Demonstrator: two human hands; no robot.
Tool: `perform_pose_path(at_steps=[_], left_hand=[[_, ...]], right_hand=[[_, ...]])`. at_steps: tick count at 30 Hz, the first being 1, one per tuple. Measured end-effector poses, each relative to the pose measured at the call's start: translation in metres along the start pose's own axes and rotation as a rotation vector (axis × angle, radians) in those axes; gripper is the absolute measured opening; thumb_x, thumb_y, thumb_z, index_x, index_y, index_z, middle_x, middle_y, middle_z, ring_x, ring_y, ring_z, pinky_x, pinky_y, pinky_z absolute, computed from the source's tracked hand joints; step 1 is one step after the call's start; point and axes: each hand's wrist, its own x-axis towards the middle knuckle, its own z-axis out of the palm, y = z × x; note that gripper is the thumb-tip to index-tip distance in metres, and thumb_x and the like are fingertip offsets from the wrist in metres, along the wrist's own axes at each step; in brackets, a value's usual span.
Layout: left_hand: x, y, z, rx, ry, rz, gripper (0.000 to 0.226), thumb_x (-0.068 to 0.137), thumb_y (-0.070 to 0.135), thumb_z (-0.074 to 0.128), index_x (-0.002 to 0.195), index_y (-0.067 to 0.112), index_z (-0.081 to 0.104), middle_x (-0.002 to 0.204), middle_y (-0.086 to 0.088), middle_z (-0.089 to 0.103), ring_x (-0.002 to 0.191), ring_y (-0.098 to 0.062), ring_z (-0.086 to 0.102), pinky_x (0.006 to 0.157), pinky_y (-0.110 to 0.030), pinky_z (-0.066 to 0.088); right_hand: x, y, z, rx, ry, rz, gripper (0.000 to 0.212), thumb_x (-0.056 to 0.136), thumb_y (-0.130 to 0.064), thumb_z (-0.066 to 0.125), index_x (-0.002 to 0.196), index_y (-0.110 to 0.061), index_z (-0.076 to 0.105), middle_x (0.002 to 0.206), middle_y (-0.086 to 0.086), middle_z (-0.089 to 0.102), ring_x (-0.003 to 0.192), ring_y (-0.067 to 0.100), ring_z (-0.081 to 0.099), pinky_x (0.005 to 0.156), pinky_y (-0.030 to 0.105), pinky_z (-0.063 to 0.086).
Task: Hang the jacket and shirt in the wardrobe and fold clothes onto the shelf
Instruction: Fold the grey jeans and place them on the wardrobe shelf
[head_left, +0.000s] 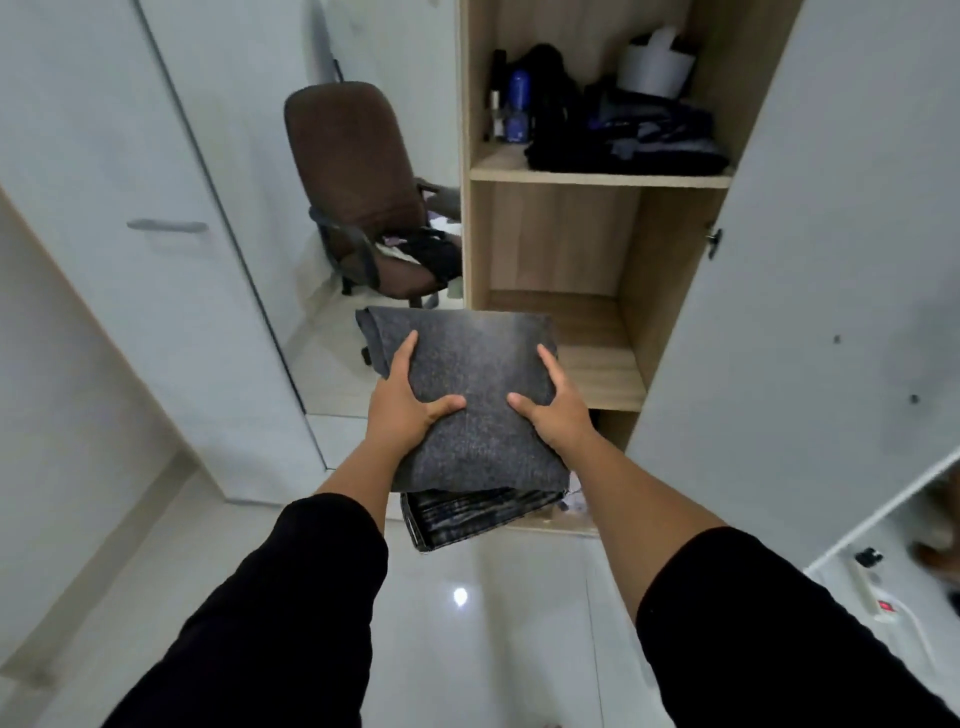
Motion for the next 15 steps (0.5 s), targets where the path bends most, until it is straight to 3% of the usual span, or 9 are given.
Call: perform_pose_path(at_steps=[4, 9, 13, 15], left_hand=[[0.041, 0.018, 0.053, -0.005, -0.104, 0.039, 0.109, 0.061, 0.049, 0.082, 0.147, 0.041, 0.015, 0.145, -0.008, 0.038, 0.127, -0.029, 0.045, 0.102, -0.042, 0.041], [0.103, 0.036, 0.113, 0.002, -0.187, 0.071, 0.112, 0.058, 0.055, 0.08, 0.147, 0.042, 0.014, 0.147, -0.006, 0.036, 0.128, -0.029, 0.044, 0.104, -0.044, 0.042], [0.157, 0.038, 0.157, 0.001, -0.188, 0.118, 0.112, 0.06, 0.05, 0.081, 0.148, 0.038, 0.013, 0.149, -0.005, 0.034, 0.131, -0.029, 0.041, 0.104, -0.041, 0.039], [0.185, 0.034, 0.178, 0.016, -0.172, 0.127, 0.113, 0.06, 0.05, 0.081, 0.148, 0.04, 0.012, 0.148, -0.008, 0.034, 0.13, -0.03, 0.04, 0.103, -0.04, 0.038]], right_hand=[[0.026, 0.016, -0.042, -0.014, 0.112, 0.026, 0.08, 0.082, -0.026, 0.072, 0.145, -0.041, 0.026, 0.151, 0.0, 0.034, 0.135, 0.023, 0.04, 0.109, 0.045, 0.038], [0.085, 0.034, -0.088, -0.053, 0.204, 0.027, 0.077, 0.086, -0.021, 0.069, 0.148, -0.031, 0.025, 0.153, 0.002, 0.03, 0.138, 0.022, 0.034, 0.108, 0.035, 0.034], [0.147, 0.057, -0.111, -0.096, 0.224, 0.018, 0.081, 0.079, -0.039, 0.073, 0.145, -0.042, 0.026, 0.152, -0.001, 0.034, 0.136, 0.022, 0.038, 0.108, 0.043, 0.04], [0.179, 0.073, -0.118, -0.068, 0.227, -0.007, 0.082, 0.08, -0.035, 0.074, 0.146, -0.04, 0.026, 0.152, -0.001, 0.034, 0.136, 0.02, 0.038, 0.109, 0.042, 0.038]])
